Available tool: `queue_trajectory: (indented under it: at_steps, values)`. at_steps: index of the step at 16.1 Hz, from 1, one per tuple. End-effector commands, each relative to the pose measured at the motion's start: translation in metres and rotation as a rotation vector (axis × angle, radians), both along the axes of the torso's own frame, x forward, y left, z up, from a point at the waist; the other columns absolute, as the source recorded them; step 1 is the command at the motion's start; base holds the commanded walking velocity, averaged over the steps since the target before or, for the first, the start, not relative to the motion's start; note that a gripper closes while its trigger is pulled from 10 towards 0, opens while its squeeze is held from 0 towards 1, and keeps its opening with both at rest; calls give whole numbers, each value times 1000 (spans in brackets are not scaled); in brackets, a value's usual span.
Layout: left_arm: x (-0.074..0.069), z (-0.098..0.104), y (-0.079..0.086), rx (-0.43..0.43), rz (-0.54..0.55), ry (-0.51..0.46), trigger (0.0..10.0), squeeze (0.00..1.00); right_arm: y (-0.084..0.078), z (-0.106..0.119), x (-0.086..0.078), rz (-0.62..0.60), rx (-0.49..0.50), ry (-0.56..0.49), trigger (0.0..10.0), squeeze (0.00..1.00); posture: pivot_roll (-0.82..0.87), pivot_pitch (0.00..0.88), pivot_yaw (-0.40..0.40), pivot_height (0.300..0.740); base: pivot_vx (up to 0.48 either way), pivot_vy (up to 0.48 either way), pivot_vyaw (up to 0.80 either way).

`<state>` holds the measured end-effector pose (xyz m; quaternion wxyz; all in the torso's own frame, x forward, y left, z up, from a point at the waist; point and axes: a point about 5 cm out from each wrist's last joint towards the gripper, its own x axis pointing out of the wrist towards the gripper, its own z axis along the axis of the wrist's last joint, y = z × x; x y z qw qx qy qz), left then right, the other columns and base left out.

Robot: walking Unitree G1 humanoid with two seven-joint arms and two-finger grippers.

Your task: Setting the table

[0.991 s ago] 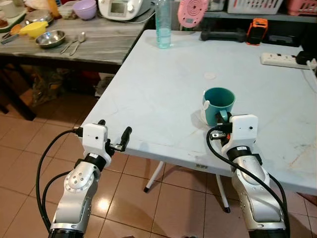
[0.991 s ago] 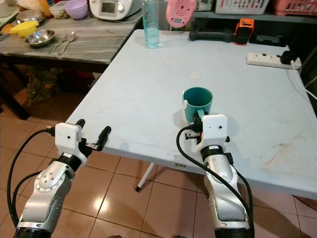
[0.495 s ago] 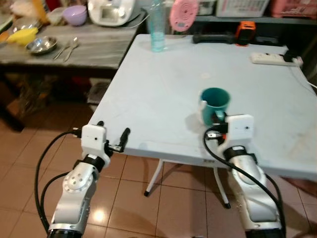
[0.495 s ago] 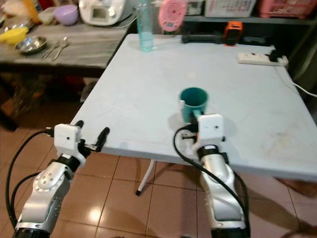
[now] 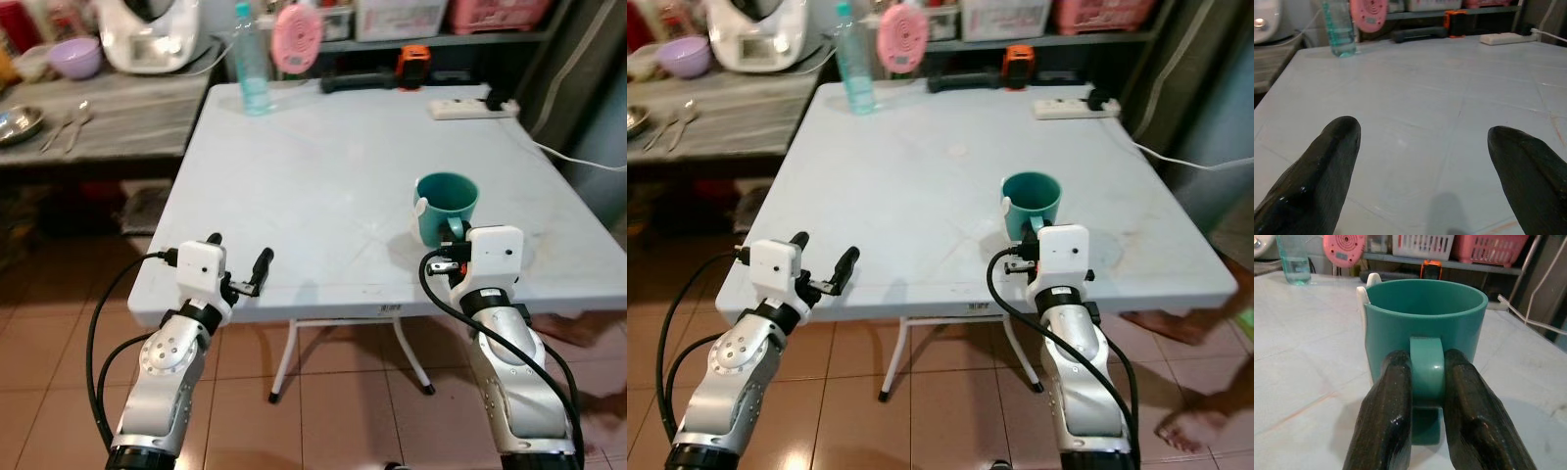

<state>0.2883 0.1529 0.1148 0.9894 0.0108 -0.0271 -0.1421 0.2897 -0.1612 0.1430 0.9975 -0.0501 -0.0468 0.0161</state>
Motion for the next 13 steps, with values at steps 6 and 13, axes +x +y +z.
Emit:
queue_trajectory:
  at_steps: [6, 13]
  values:
    - [-1, -3, 8, 13, 19, 12, 10000, 0, 9, 6, 1, 30, 10, -26, 10000, 0, -51, 90, 75, 740, 0, 389, -763]
    - [0, -2, 9, 16, 20, 6, 10000, 0, 15, 8, 1, 66, -20, -49, 10000, 0, -44, 86, 80, 740, 0, 401, -427]
